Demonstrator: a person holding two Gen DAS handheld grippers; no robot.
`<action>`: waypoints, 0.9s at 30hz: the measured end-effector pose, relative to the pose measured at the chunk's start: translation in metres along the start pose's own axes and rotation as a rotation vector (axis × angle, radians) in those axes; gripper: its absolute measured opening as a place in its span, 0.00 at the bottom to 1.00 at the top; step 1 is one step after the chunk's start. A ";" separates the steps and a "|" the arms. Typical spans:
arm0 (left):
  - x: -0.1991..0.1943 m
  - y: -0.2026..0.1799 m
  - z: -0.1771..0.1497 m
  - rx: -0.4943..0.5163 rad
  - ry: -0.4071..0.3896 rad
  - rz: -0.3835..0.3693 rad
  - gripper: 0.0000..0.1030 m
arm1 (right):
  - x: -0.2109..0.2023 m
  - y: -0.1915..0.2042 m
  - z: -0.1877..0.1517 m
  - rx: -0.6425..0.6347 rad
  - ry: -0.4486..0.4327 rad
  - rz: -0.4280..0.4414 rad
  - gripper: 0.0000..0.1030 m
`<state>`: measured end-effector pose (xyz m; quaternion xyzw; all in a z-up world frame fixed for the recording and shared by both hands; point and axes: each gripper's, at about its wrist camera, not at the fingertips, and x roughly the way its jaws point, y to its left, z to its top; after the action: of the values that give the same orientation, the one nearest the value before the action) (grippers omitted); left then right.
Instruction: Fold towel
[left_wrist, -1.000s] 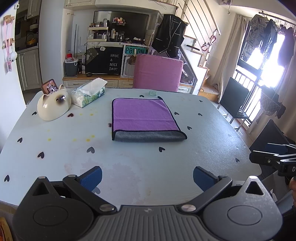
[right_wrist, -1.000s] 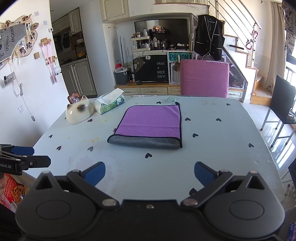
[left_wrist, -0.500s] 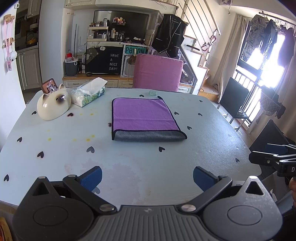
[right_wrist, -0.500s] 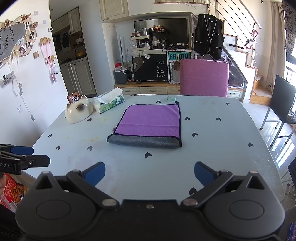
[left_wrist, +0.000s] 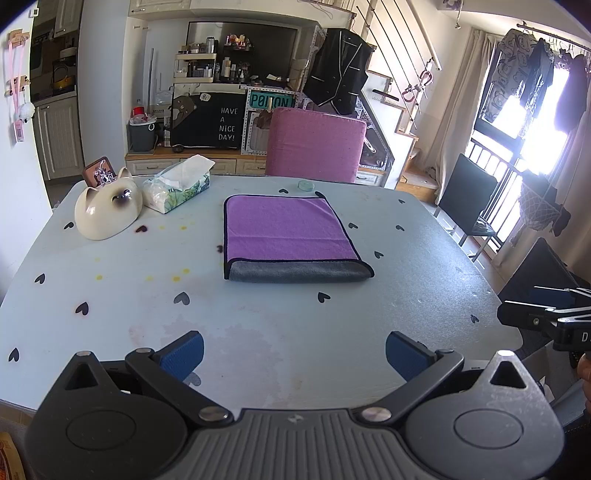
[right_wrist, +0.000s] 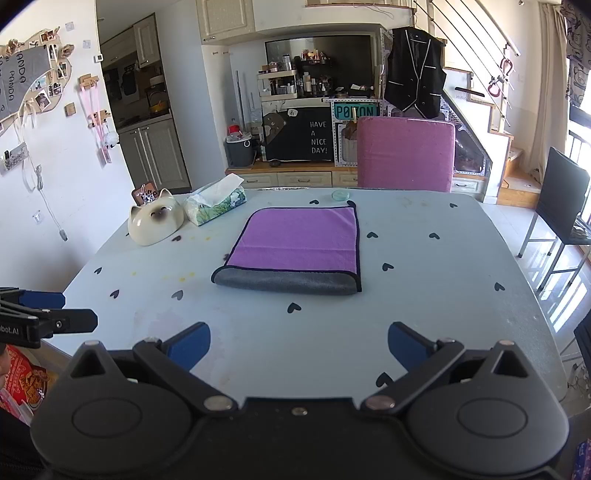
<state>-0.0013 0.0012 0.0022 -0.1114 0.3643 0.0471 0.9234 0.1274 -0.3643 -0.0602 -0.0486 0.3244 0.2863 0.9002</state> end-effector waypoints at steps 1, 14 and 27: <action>0.000 0.000 0.000 0.000 0.000 0.000 1.00 | 0.000 0.000 -0.001 0.000 0.000 0.000 0.99; 0.000 0.000 0.000 0.000 -0.001 0.001 1.00 | 0.000 0.000 0.000 0.000 0.001 -0.001 0.99; 0.000 -0.003 0.000 0.001 0.001 0.002 1.00 | 0.001 0.001 0.000 0.000 0.002 -0.002 0.99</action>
<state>-0.0006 -0.0015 0.0027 -0.1106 0.3650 0.0478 0.9232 0.1275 -0.3633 -0.0606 -0.0493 0.3254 0.2851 0.9002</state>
